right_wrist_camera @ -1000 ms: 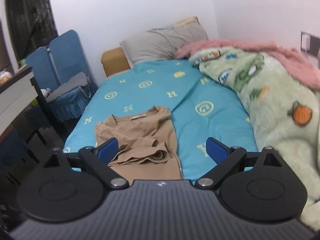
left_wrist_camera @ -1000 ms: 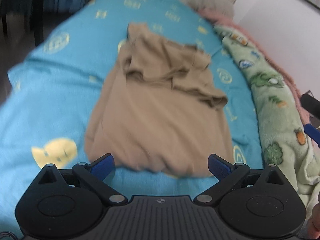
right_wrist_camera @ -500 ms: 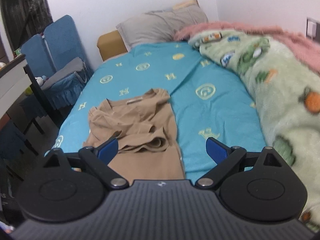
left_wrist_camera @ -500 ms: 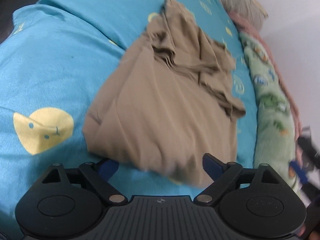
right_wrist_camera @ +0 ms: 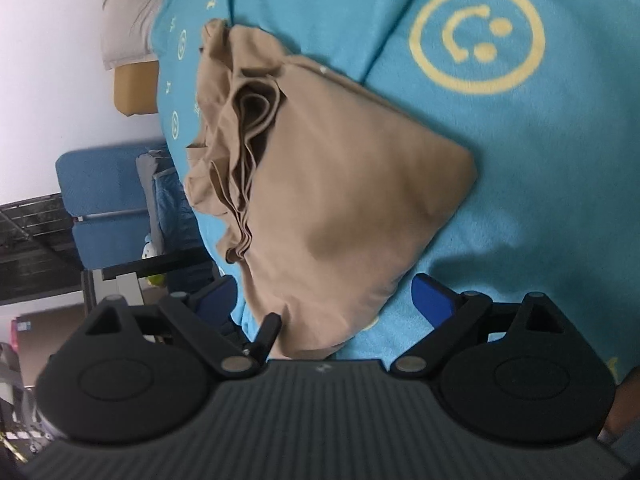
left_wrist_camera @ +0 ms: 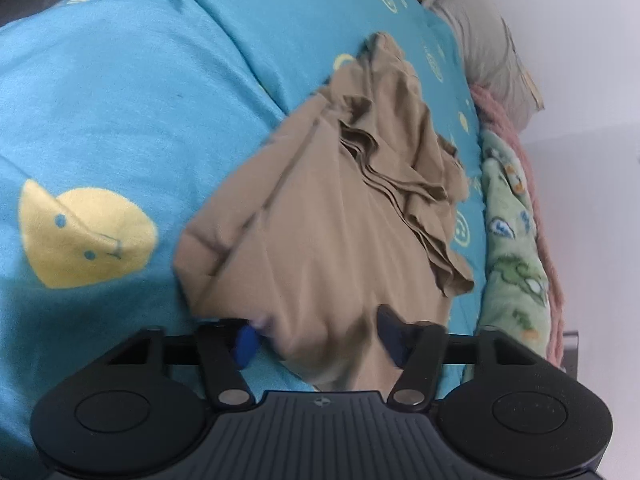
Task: Fold clothes
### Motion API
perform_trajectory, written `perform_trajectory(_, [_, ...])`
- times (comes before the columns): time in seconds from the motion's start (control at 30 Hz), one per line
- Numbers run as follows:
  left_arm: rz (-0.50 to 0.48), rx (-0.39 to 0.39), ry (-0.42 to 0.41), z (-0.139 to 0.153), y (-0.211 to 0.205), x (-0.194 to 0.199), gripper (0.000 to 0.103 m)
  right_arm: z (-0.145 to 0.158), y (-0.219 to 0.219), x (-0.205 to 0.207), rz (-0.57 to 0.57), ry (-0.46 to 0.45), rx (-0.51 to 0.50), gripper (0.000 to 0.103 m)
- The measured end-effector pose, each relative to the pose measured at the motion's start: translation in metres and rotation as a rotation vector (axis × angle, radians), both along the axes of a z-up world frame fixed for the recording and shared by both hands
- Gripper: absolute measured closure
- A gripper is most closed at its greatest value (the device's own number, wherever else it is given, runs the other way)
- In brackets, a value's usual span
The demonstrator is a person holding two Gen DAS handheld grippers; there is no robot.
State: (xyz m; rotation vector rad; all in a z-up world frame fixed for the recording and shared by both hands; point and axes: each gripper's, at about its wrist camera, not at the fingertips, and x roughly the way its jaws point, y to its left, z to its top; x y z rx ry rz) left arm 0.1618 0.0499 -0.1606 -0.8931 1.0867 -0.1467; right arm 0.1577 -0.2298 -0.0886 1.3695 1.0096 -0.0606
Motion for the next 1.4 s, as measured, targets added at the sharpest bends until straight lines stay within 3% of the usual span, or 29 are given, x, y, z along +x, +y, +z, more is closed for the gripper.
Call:
perform_trajectory(0.07, [0.009,0.003,-0.001,-0.003,0.002,0.003,0.067,0.000,-0.001,0.000,-0.023,0.003,-0.038,0.014])
perform_trajectory(0.1, [0.012,0.004,-0.007,-0.004,0.002,0.005,0.071,0.000,-0.001,-0.001,-0.034,0.005,-0.057,0.025])
perform_trajectory(0.17, [0.016,0.012,-0.019,-0.004,0.000,0.007,0.074,0.000,-0.002,-0.001,-0.057,0.008,-0.095,0.028])
perform_trajectory(0.2, [0.020,0.013,-0.033,-0.002,0.000,0.007,0.076,-0.001,-0.003,-0.001,-0.068,0.010,-0.114,0.036])
perform_trajectory(0.3, [0.029,0.015,-0.114,0.010,0.001,0.005,0.082,0.000,-0.004,-0.001,-0.091,0.007,-0.158,0.082])
perform_trajectory(0.33, [0.032,0.017,-0.149,0.015,0.002,0.004,0.083,0.002,-0.005,-0.001,-0.089,-0.012,-0.159,0.088])
perform_trajectory(0.53, [0.001,0.043,-0.416,0.059,-0.008,-0.003,0.088,0.040,-0.003,-0.002,-0.086,-0.258,-0.274,0.091])
perform_trajectory(0.63, [-0.024,0.096,-0.513,0.081,-0.015,-0.009,0.090,0.059,-0.003,-0.004,-0.087,-0.343,-0.306,0.091])
perform_trajectory(0.9, [-0.061,0.145,-0.641,0.150,-0.020,-0.055,0.091,0.119,-0.004,-0.021,-0.110,-0.478,-0.323,0.092])
perform_trajectory(1.1, [-0.097,0.118,-0.584,0.187,-0.013,-0.129,0.091,0.155,-0.004,-0.085,-0.064,-0.463,-0.321,0.092])
perform_trajectory(1.2, [-0.112,0.103,-0.548,0.188,-0.007,-0.158,0.091,0.161,-0.006,-0.114,-0.043,-0.430,-0.297,0.092])
perform_trajectory(1.27, [-0.111,0.101,-0.519,0.185,-0.007,-0.158,0.091,0.157,-0.007,-0.110,-0.049,-0.403,-0.287,0.092])
perform_trajectory(1.4, [-0.100,0.157,-0.456,0.186,-0.017,-0.113,0.090,0.150,-0.007,-0.085,-0.081,-0.339,-0.273,0.092])
